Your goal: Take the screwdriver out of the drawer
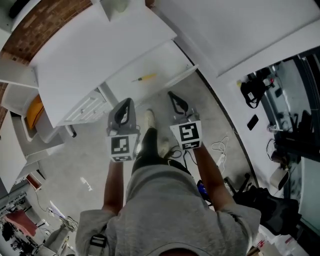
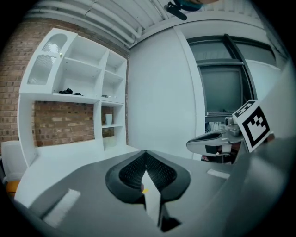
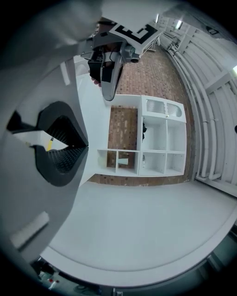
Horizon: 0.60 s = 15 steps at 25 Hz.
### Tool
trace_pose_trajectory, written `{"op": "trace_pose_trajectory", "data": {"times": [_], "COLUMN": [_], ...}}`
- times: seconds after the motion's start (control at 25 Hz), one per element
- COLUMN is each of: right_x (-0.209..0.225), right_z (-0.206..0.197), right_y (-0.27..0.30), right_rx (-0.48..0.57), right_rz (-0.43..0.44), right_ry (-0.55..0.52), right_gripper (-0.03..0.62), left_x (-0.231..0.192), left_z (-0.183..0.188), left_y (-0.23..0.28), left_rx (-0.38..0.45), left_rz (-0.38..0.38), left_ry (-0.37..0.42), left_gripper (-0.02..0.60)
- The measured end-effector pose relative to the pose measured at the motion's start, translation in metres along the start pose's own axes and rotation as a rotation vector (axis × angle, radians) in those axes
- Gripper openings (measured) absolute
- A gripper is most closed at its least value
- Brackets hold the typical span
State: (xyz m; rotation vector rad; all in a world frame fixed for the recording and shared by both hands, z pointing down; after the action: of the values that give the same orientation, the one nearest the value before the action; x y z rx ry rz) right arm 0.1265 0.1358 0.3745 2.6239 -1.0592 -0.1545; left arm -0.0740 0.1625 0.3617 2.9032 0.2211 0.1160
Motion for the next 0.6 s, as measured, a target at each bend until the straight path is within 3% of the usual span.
{"op": "trace_pose_trajectory", "data": {"times": [0.6], "right_x": [0.049], "right_z": [-0.047], "right_y": [0.169], "right_rx": [-0.247], "right_rz": [0.156], "right_ry": [-0.017], "right_gripper": [0.003], "left_x": [-0.065], "left_z": [-0.073], "left_y": [0.130], "left_rx": [-0.192], "left_rz": [0.042], "left_ry": [-0.065], "left_gripper": [0.012]}}
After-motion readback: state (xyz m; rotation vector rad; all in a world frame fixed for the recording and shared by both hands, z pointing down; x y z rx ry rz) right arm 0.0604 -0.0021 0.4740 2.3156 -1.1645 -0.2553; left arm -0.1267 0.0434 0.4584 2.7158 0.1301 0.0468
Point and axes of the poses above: the fingertips, and each gripper's own axes: y forward along the fingers, x to its right, z out of its top, the point moved 9 cm from there along -y, backward along the fingers, and after that the axes turned 11 degrees about z, right-handed, at the moved point
